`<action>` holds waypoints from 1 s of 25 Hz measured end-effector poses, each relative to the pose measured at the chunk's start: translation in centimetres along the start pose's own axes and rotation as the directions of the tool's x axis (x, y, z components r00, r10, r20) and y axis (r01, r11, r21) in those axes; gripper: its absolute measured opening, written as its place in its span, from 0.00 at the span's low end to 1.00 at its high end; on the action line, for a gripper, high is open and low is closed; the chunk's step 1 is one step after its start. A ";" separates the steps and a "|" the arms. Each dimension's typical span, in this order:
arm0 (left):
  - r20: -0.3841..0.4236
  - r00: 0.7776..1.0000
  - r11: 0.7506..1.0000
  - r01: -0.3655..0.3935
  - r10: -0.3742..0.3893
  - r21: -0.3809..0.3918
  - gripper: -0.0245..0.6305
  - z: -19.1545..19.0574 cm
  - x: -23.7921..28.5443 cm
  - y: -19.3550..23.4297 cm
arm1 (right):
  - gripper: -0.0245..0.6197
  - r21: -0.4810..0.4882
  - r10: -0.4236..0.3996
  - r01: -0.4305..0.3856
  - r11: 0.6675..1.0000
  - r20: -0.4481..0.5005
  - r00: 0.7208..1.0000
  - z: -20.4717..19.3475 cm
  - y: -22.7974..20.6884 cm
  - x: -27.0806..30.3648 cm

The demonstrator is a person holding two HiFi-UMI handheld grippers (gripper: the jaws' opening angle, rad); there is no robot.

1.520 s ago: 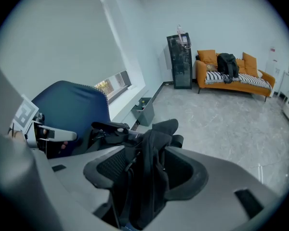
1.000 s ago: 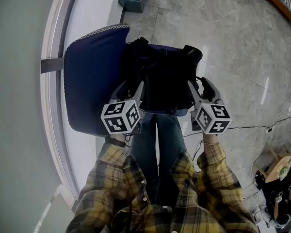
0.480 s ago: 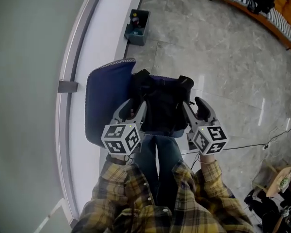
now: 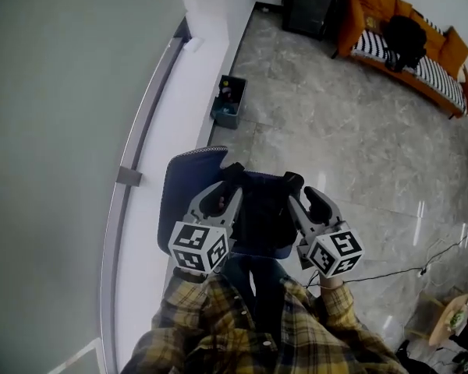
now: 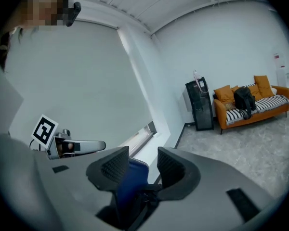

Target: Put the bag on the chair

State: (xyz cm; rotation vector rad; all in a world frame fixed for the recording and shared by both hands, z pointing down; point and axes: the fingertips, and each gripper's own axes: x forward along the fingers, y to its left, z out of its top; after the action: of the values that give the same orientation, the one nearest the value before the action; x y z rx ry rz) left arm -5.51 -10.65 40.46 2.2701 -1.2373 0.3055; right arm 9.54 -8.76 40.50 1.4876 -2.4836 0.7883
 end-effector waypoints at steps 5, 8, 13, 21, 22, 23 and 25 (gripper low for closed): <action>0.062 0.997 0.997 0.041 -0.045 0.061 0.23 3.7 -1.6 -2.4 | 0.32 -0.071 0.055 -0.050 0.996 0.063 0.997 4.1 2.7 -1.2; 0.118 0.989 0.994 0.080 -0.088 0.073 0.17 5.9 -2.7 -4.1 | 0.30 -0.087 0.090 -0.081 0.993 0.098 0.991 5.9 4.3 -2.0; 0.190 0.968 0.983 0.149 -0.166 0.104 0.12 9.4 -4.4 -7.4 | 0.25 -0.128 0.149 -0.131 0.983 0.146 0.978 8.9 6.8 -3.9; 0.239 0.942 0.967 0.201 -0.235 0.157 0.09 12.3 -6.3 -10.5 | 0.13 -0.183 0.236 -0.199 0.963 0.209 0.949 12.4 9.4 -5.5; 0.241 0.941 0.965 0.201 -0.238 0.166 0.09 12.5 -6.5 -10.8 | 0.12 -0.184 0.252 -0.214 0.959 0.220 0.942 12.8 9.8 -5.7; 0.244 0.939 0.964 0.202 -0.241 0.175 0.08 12.6 -6.6 -11.2 | 0.10 -0.187 0.264 -0.225 0.956 0.225 0.938 13.0 10.0 -5.9; 0.246 0.937 0.961 0.203 -0.247 0.190 0.08 12.6 -6.8 -11.7 | 0.09 -0.189 0.278 -0.238 0.953 0.227 0.934 13.2 10.2 -6.3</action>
State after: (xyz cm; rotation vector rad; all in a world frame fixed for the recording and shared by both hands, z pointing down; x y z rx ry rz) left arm -0.22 -7.55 23.00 2.6343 -1.0950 0.0123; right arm 5.85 -6.61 23.17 1.2934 -2.8960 0.4427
